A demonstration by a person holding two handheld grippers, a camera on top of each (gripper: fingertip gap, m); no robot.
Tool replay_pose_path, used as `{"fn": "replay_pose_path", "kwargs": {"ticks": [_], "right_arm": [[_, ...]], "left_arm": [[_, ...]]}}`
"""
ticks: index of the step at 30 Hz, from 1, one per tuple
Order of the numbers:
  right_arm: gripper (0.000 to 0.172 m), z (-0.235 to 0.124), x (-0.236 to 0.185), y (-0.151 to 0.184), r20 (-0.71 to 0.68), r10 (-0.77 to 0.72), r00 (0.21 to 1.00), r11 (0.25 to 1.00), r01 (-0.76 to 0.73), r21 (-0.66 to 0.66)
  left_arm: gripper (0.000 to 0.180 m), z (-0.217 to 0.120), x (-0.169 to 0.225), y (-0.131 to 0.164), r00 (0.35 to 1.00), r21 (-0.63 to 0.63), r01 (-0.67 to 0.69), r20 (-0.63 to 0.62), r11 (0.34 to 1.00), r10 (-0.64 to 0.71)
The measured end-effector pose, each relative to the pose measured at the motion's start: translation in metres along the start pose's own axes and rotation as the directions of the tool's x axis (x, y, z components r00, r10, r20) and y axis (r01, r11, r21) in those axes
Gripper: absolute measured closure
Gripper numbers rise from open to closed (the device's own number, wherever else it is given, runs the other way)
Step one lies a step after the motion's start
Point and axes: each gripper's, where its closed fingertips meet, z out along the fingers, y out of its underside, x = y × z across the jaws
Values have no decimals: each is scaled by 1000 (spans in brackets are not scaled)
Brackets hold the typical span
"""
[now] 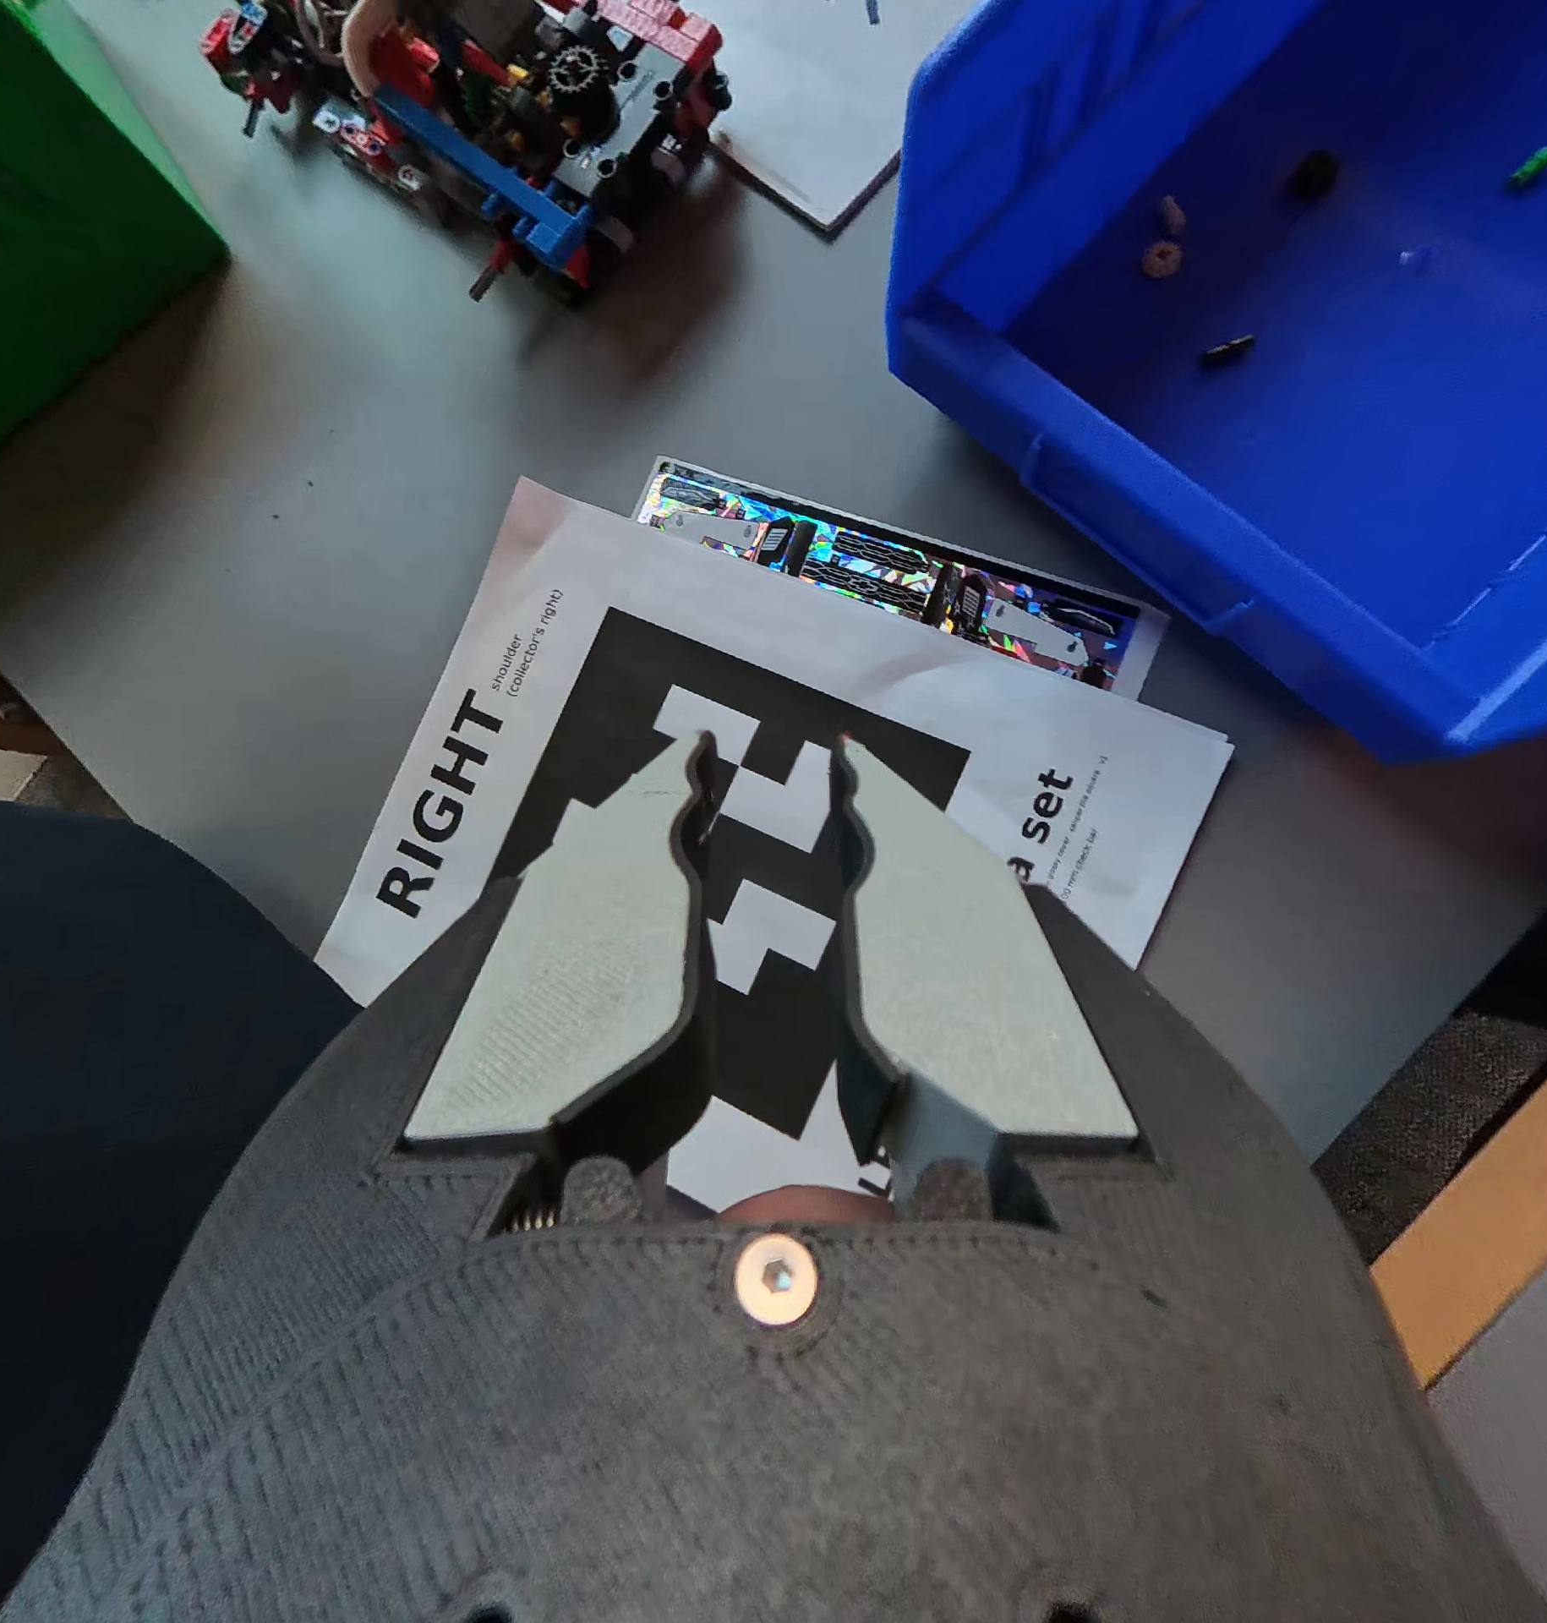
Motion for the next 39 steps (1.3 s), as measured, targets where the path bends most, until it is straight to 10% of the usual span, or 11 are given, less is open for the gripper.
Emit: {"fn": "replay_pose_path", "kwargs": {"ticks": [18,29,39], "right_arm": [[149,59,28,19,-23,25,999,989,-28,-145],[144,67,23,41,-6,-8,1000,977,6,-212],[140,59,-27,-41,-126,-242,962,963,222,-153]], "left_arm": [[180,-34,102,71,964,138,-136,-208,981,163],[180,-50,170,223,946,112,30,-324,993,8],[180,-75,150,284,957,184,91,-287,979,-36]]}}
